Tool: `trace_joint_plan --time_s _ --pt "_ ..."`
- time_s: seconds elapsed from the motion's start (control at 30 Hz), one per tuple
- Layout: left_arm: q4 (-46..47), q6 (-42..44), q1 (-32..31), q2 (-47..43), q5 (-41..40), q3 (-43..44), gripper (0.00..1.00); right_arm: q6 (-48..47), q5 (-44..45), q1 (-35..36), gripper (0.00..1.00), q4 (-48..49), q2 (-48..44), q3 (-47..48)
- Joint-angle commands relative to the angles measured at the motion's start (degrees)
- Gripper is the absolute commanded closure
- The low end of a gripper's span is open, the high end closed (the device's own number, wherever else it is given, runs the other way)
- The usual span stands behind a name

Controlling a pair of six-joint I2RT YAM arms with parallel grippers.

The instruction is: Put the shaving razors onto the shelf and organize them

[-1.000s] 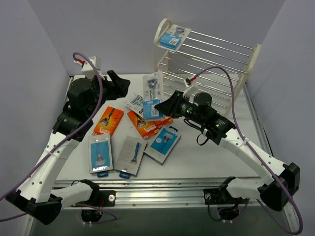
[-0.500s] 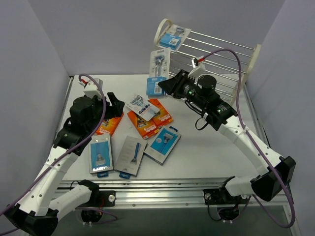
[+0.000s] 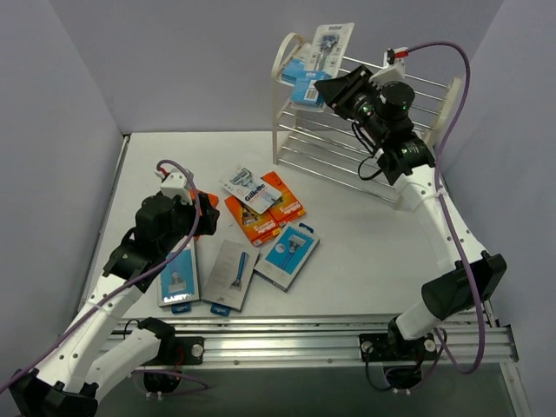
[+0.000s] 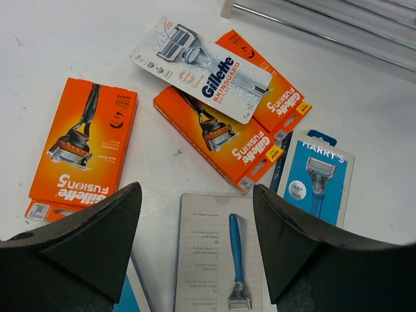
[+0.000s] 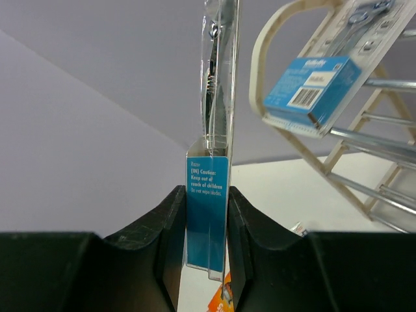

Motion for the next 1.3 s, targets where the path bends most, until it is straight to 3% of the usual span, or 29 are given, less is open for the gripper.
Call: trace_joint_plan --time_s 0.0,0.3,1.27 --pt "3.32 2.29 -1.48 -1.86 -0.63 0.32 0.22 1.04 -0.67 -1.81 1.00 2.71 2.36 6.00" --pt "2.71 3.35 -3.77 -3.44 -2.48 0.23 0.21 5.61 -5.76 -8.93 1.00 0.77 8.87 13.65" --pt "1.83 4.23 -7.46 -3.44 -6.08 0.23 0.15 7.98 -10.07 -13.77 1.00 -1.17 18.28 20.25"
